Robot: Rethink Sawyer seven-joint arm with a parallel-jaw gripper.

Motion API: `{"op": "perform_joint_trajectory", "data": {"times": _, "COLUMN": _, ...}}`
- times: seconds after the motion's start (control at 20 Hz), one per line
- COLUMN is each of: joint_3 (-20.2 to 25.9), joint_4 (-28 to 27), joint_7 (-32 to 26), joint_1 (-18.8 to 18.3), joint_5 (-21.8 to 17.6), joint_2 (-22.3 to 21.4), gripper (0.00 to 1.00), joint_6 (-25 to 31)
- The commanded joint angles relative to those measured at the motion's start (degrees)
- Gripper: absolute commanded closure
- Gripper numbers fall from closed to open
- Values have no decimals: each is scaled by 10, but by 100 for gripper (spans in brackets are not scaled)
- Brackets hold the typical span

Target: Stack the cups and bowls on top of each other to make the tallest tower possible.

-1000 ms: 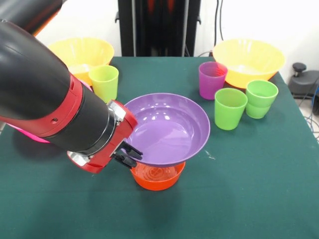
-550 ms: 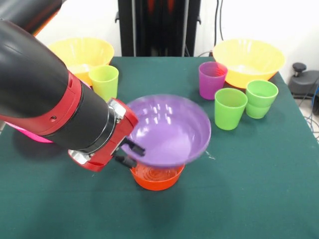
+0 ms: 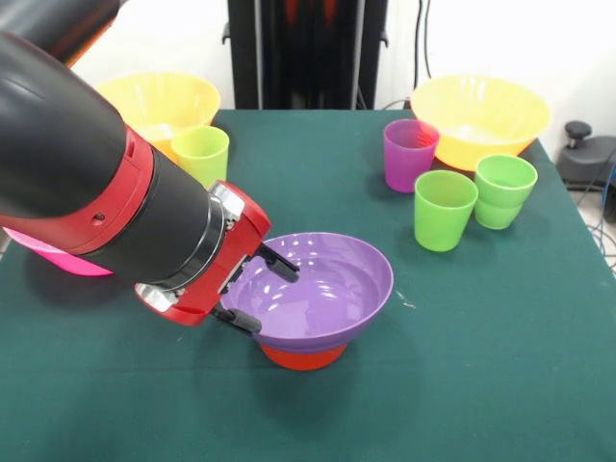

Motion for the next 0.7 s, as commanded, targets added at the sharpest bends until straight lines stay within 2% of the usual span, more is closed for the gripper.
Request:
{"op": "perform_joint_trajectory", "data": {"times": 0.05, "joint_3": -51, "joint_4": 14, "joint_7": -164, "joint_1": 17, "joint_5": -16, "joint_2": 17, "gripper": 0, "joint_6": -29}}
{"op": "perform_joint_trajectory", "data": {"times": 0.5, "joint_3": -45, "joint_4": -3, "joint_7": -165, "joint_1": 25, "joint_5": -21, "joint_2": 20, "gripper": 0, "joint_6": -13}}
{"op": "perform_joint_trajectory", "data": {"times": 0.6, "joint_3": -41, "joint_4": -16, "joint_7": -169, "joint_1": 31, "joint_5": -33, "joint_2": 10, "gripper": 0, "joint_6": 13}}
{"op": "perform_joint_trajectory", "data": {"times": 0.7, "joint_3": -50, "joint_4": -4, "joint_7": -158, "joint_1": 28, "joint_5": -30, "joint_2": -15, "gripper": 0, "joint_6": 26}}
